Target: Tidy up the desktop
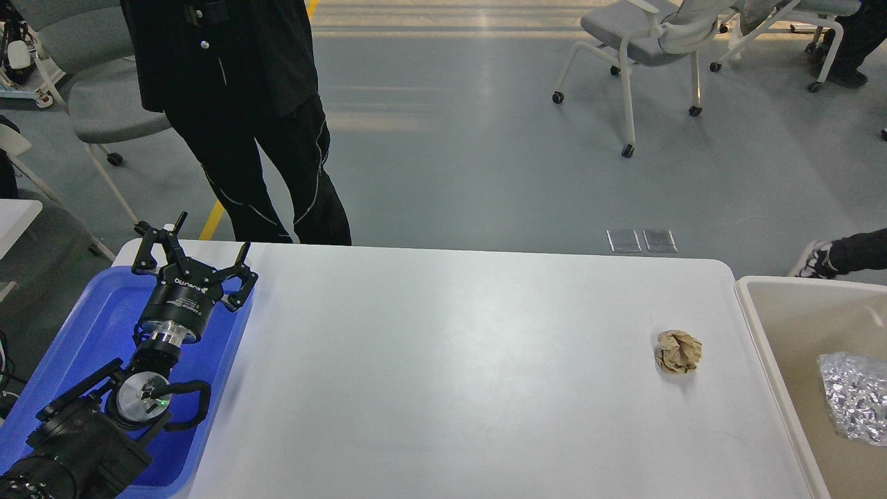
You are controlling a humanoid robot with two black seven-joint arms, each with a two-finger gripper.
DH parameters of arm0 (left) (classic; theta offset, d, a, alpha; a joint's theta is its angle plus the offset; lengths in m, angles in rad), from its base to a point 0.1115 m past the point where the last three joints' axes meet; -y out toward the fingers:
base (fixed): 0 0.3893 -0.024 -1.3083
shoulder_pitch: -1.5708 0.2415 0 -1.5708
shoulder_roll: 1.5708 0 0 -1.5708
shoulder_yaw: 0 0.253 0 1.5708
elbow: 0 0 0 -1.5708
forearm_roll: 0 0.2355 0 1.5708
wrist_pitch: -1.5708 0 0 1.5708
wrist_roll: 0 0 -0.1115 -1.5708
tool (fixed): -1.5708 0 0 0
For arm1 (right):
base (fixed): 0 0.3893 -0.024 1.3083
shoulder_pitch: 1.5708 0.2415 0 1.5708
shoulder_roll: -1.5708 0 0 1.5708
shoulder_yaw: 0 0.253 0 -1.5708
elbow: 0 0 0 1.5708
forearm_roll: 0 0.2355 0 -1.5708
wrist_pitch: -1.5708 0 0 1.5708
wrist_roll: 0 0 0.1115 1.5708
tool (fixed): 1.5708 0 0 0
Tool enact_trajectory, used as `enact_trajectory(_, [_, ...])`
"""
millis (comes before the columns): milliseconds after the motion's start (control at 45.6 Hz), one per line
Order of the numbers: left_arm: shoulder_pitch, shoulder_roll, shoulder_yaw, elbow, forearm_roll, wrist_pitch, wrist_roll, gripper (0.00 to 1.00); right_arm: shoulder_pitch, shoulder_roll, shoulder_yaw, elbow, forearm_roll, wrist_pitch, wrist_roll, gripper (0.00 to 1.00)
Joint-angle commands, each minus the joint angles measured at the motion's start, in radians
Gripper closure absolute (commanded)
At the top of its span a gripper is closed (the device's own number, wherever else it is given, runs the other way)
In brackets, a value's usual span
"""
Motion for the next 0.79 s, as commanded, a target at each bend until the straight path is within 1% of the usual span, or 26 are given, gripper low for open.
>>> enact_trajectory(0, [0.0,0.0,0.0,0.001,0.0,0.0,0.0,0.0,0.016,0.023,-0.004,-0.019,-0.007,-0.028,-0.003,1.0])
enact_trajectory(241, [0.0,0.0,0.0,0.0,0.0,0.0,0.0,0.0,0.022,0.03,-0.007,-0.019,-0.009,-0.038,-0.005,0.99])
enact_trajectory(263, [0.0,0.0,0.0,0.0,0.0,0.0,0.0,0.0,0.026,0.03,-0.007,-0.019,-0.009,-0.039,-0.005,0.93])
enact_trajectory(285, [0.0,0.0,0.0,0.001,0.0,0.0,0.0,0.0,0.029,0.03,-0.007,-0.021,-0.009,-0.042,-0.005,0.84])
enact_trajectory(307, [0.0,0.0,0.0,0.0,0.0,0.0,0.0,0.0,0.034,0.028,-0.004,-0.022,-0.009,-0.048,-0.005,0.68])
enact_trajectory(329, [0.0,0.0,0.0,0.0,0.0,0.0,0.0,0.0,0.039,0.03,-0.004,-0.027,-0.009,-0.053,-0.003,0.55])
enact_trajectory(351, [0.0,0.0,0.0,0.001,0.0,0.0,0.0,0.0,0.042,0.03,-0.004,-0.031,-0.009,-0.059,-0.003,0.49])
enact_trajectory(395, [0.0,0.0,0.0,0.0,0.0,0.0,0.0,0.0,0.043,0.031,-0.001,-0.036,-0.009,-0.07,-0.003,0.43])
enact_trajectory(460, [0.0,0.0,0.0,0.0,0.0,0.0,0.0,0.0,0.045,0.031,0.004,-0.044,-0.007,-0.091,-0.003,0.24])
enact_trajectory(570, [0.0,0.0,0.0,0.0,0.0,0.0,0.0,0.0,0.048,0.033,0.009,-0.042,-0.007,-0.119,-0.003,0.12])
enact_trajectory(636, [0.0,0.0,0.0,0.0,0.0,0.0,0.0,0.0,0.048,0.031,0.009,-0.042,-0.007,-0.12,-0.003,0.11])
enact_trajectory(767, [0.0,0.0,0.0,0.0,-0.002,0.0,0.0,0.0,0.048,0.034,0.004,-0.044,-0.007,-0.127,-0.003,0.05])
